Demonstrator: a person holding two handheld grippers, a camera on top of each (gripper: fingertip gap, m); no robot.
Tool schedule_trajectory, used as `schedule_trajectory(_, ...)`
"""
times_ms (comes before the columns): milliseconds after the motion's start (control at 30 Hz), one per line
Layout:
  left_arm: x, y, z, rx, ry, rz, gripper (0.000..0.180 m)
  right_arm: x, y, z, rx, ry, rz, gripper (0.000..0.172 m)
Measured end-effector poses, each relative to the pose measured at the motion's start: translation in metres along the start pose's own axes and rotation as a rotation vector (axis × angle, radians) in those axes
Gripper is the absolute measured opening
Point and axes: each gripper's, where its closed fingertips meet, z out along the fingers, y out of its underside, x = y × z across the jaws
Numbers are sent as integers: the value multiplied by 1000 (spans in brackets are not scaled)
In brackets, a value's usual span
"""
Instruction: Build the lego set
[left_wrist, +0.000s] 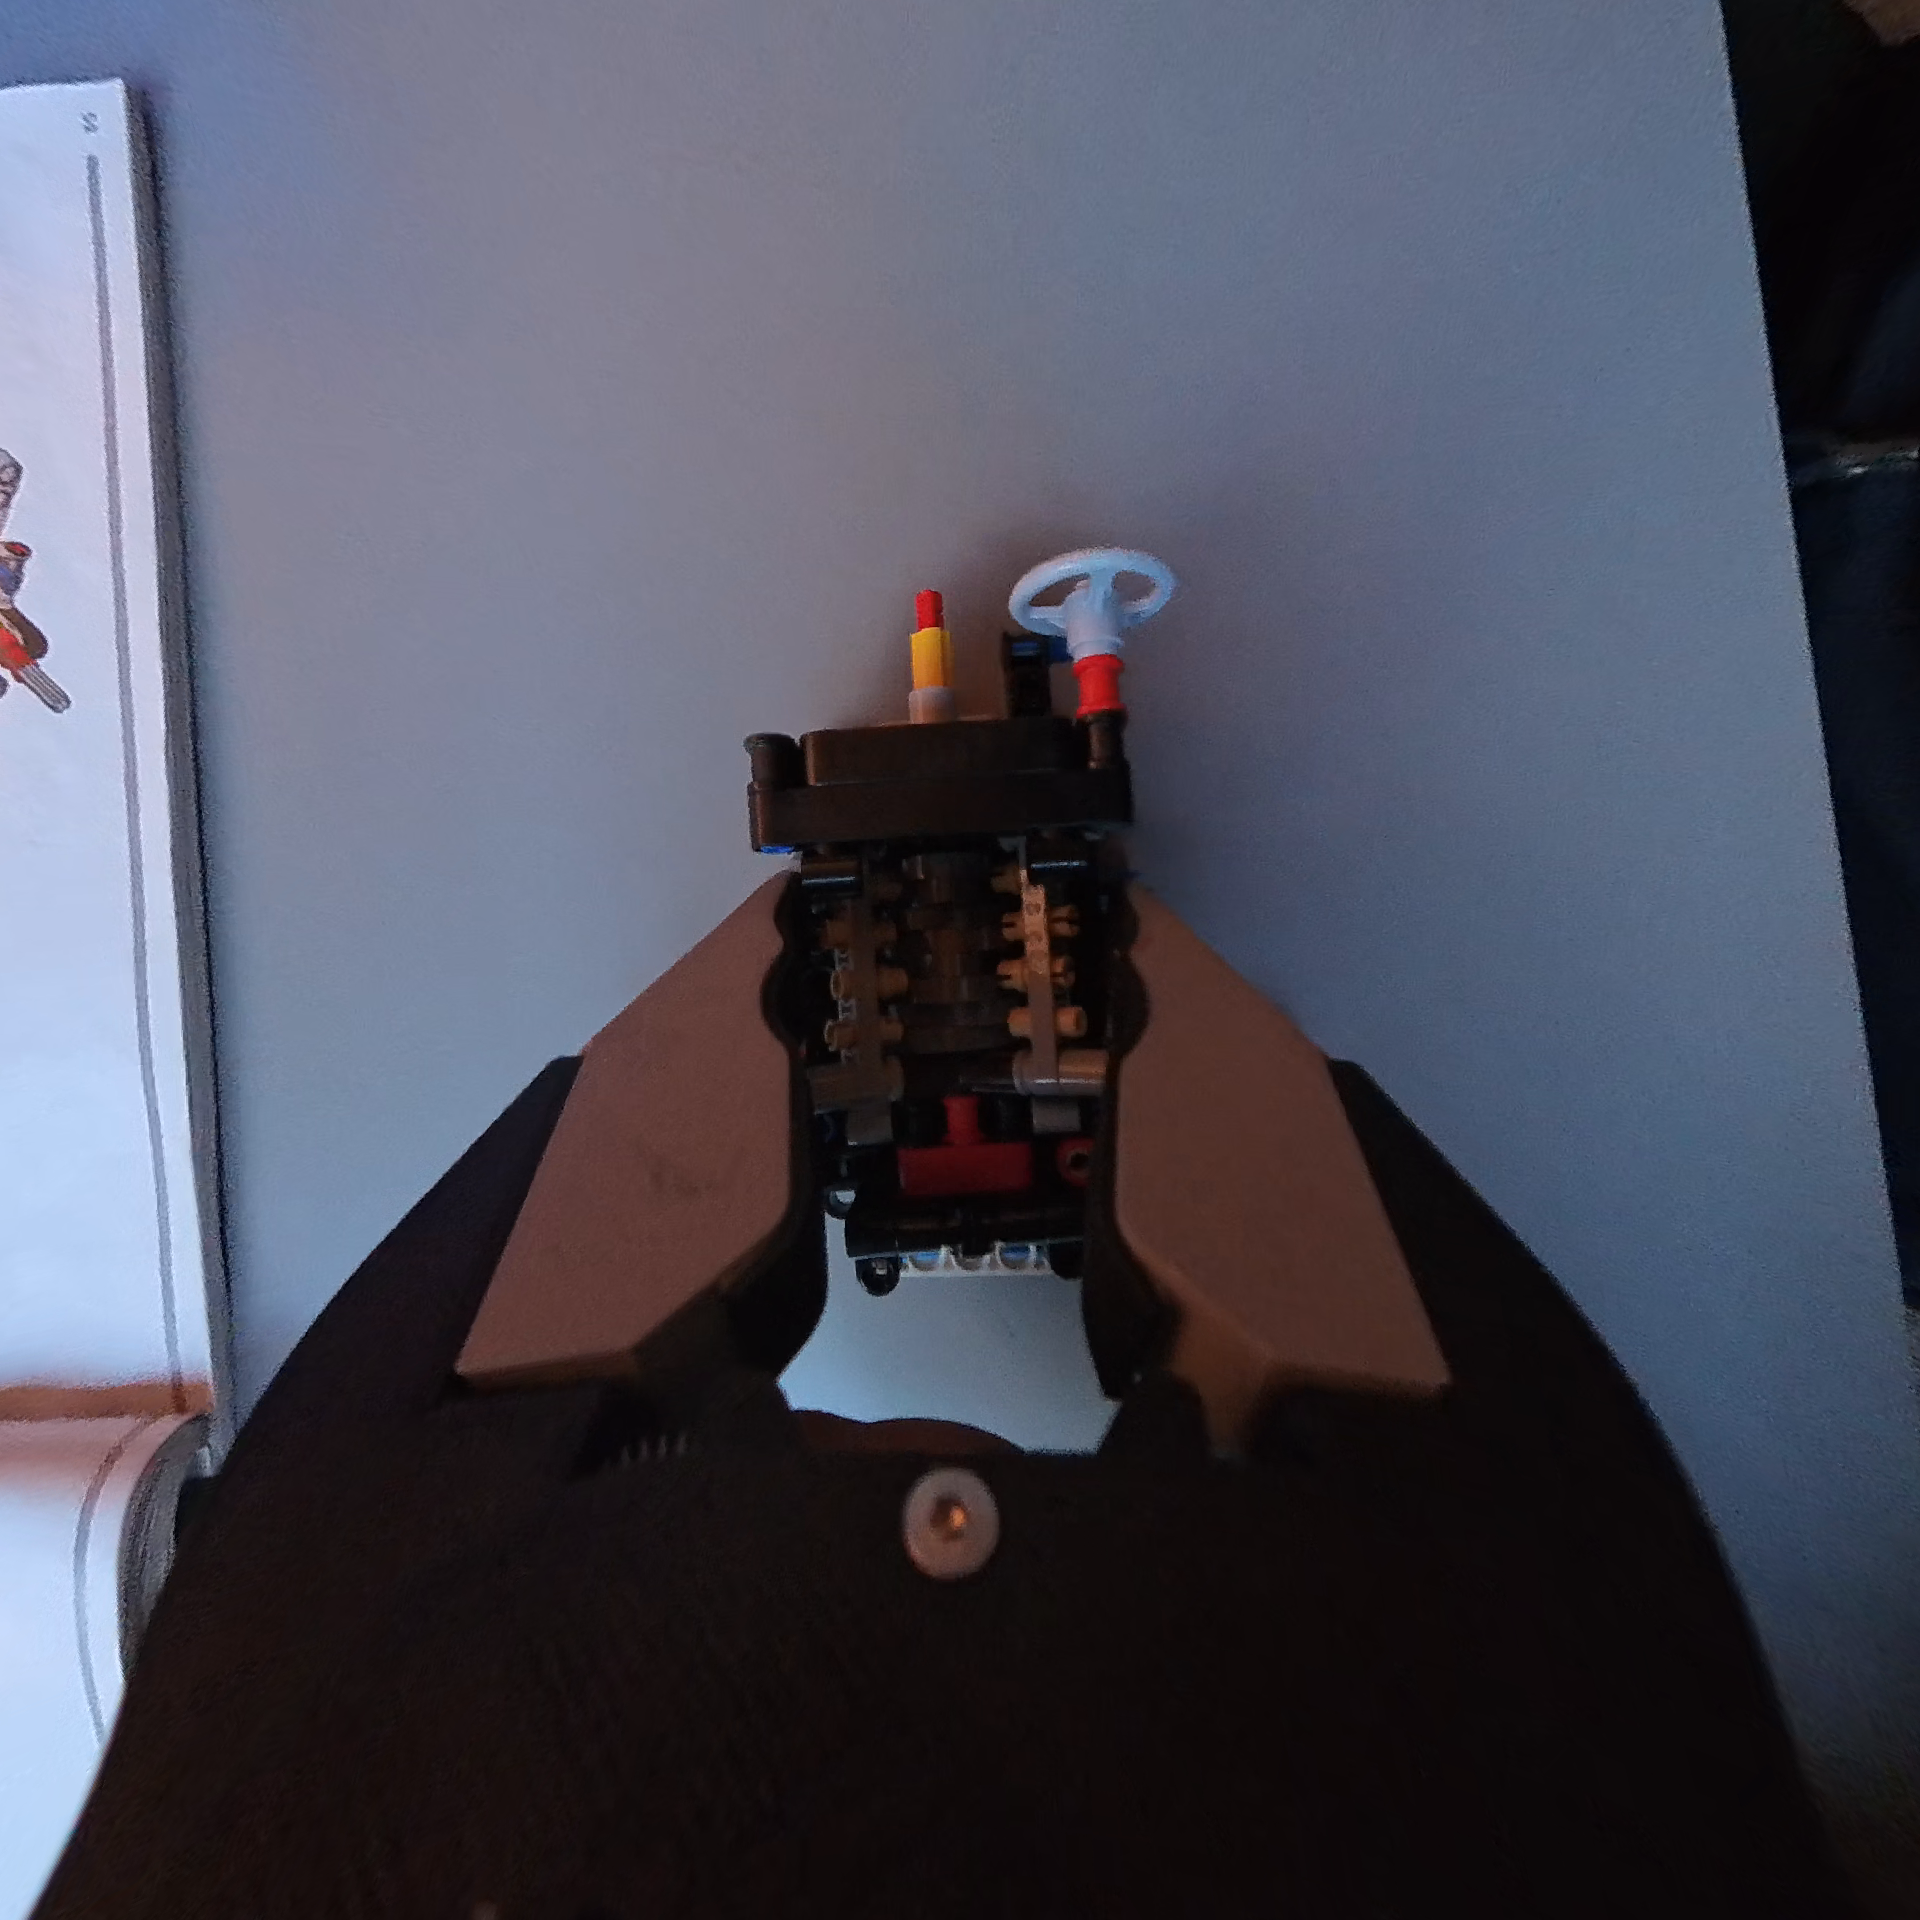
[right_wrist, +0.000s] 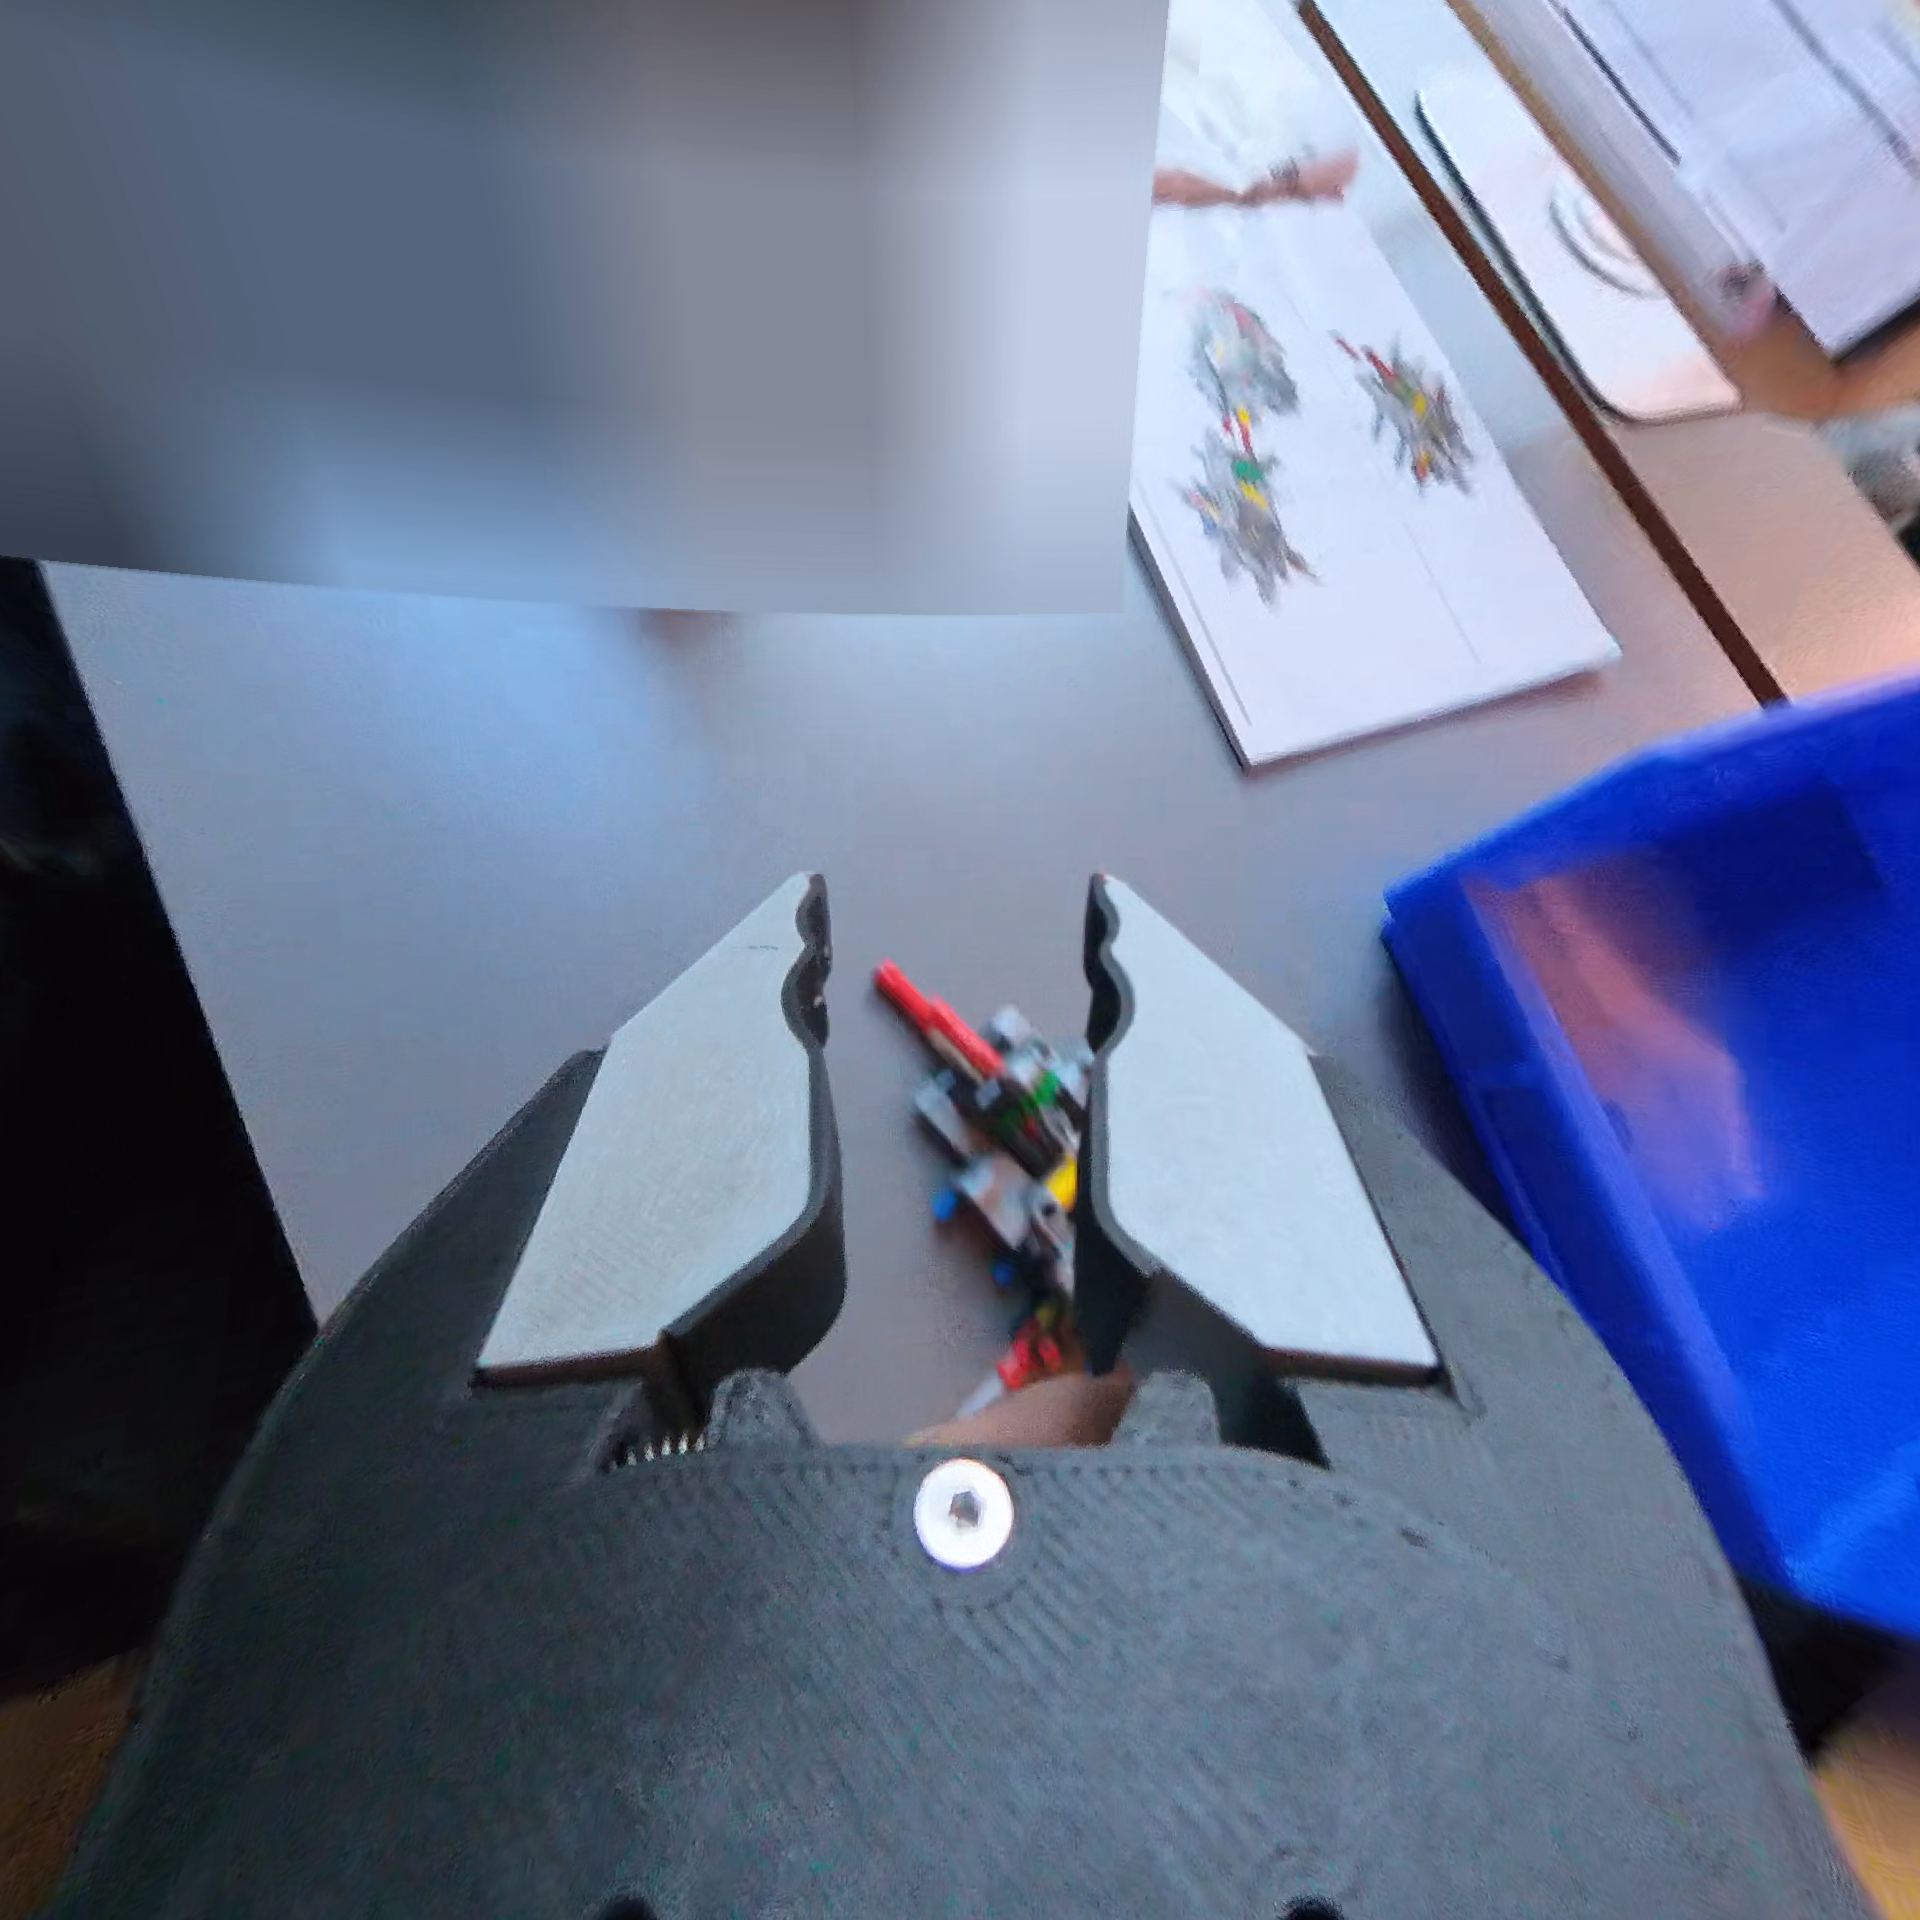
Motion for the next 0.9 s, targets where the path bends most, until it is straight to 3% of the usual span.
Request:
schedule_trajectory(233, -2, -24, 15, 41, -15, -23, 55, 31, 62, -23, -126, -37, 25, 54)
schedule_trajectory(367, -3, -42, 25, 58, -26, -7, 52, 34, 69, -6, -152, -88, -12, 43)
schedule_trajectory(567, -3, -64, 38, 77, -25, 17, 52, 13, 73, 22, -203, -196, -119, 42)
schedule_trajectory(667, -3, -70, 43, 82, -28, 21, 52, 3, 80, 31, -231, -235, -145, 28)
schedule_trajectory(900, -2, -75, 46, 90, -28, 27, 52, -12, 64, 45, -163, -249, -166, 25)
